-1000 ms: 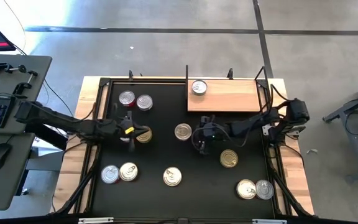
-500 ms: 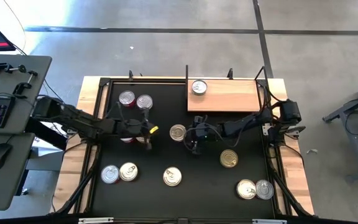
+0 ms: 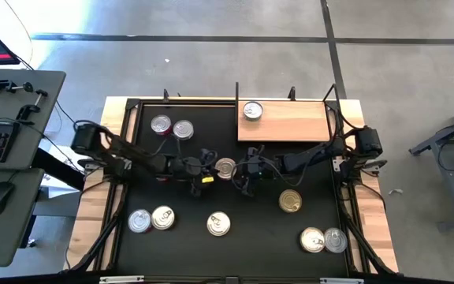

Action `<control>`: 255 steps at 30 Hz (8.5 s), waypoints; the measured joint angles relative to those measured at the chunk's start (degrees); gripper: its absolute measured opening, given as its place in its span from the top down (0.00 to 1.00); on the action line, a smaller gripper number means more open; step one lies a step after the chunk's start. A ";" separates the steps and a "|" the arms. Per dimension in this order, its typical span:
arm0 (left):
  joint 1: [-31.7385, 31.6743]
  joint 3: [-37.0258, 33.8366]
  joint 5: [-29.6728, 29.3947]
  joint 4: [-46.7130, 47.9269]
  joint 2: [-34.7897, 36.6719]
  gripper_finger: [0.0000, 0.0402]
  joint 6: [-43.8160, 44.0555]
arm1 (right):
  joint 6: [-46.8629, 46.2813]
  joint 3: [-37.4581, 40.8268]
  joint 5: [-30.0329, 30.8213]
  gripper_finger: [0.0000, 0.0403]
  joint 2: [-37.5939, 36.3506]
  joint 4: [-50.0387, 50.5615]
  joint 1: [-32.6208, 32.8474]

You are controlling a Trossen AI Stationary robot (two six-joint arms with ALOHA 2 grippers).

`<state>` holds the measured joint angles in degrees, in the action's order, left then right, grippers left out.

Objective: Stack canned seafood by type on shelf
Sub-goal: Put the blue-pink tuna can on the shelf, then put the red tuna can on the shelf

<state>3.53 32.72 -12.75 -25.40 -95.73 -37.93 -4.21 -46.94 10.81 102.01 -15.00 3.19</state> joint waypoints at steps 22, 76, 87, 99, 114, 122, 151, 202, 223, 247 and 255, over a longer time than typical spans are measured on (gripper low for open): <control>-0.40 6.88 8.32 -0.02 -3.52 1.00 11.09 | 6.02 0.07 15.37 0.20 -3.12 6.21 10.60; -4.26 10.50 5.96 17.39 9.31 0.87 39.18 | -4.26 -1.60 32.50 0.59 -9.52 32.59 16.07; -2.67 3.18 3.93 7.94 10.70 0.87 40.31 | 3.08 -5.53 37.06 0.59 -19.09 58.38 -4.39; -1.39 1.76 3.99 6.74 10.68 0.87 40.24 | 12.66 -4.24 31.58 0.57 -13.39 53.70 -21.64; -1.38 1.79 3.99 5.93 10.68 0.87 40.27 | 8.57 -10.08 16.41 0.26 -18.80 64.19 -22.73; -1.36 1.81 3.99 6.24 10.68 0.87 40.28 | 8.37 -12.94 8.53 0.56 -19.60 62.88 -30.59; -1.22 1.81 3.99 6.28 10.68 0.87 40.78 | 10.19 -17.75 5.80 0.99 -10.02 48.73 -42.60; 19.70 1.87 -26.36 15.94 16.47 0.92 67.70 | -3.04 10.35 20.09 0.80 -15.34 -12.69 19.89; 24.37 9.61 -20.20 -20.25 -4.69 0.92 57.79 | -25.49 -0.78 19.50 0.52 -27.64 36.60 34.87; 17.09 17.70 -43.99 60.97 14.98 0.92 98.24 | -26.62 12.11 26.75 0.52 -14.24 0.10 34.65; -3.49 17.74 -31.88 76.10 14.96 0.84 99.37 | -26.67 12.11 26.75 0.52 -13.41 -0.34 34.28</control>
<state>0.04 50.46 -44.62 50.70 -80.77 61.44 -30.87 -34.83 37.56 88.60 -15.33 37.47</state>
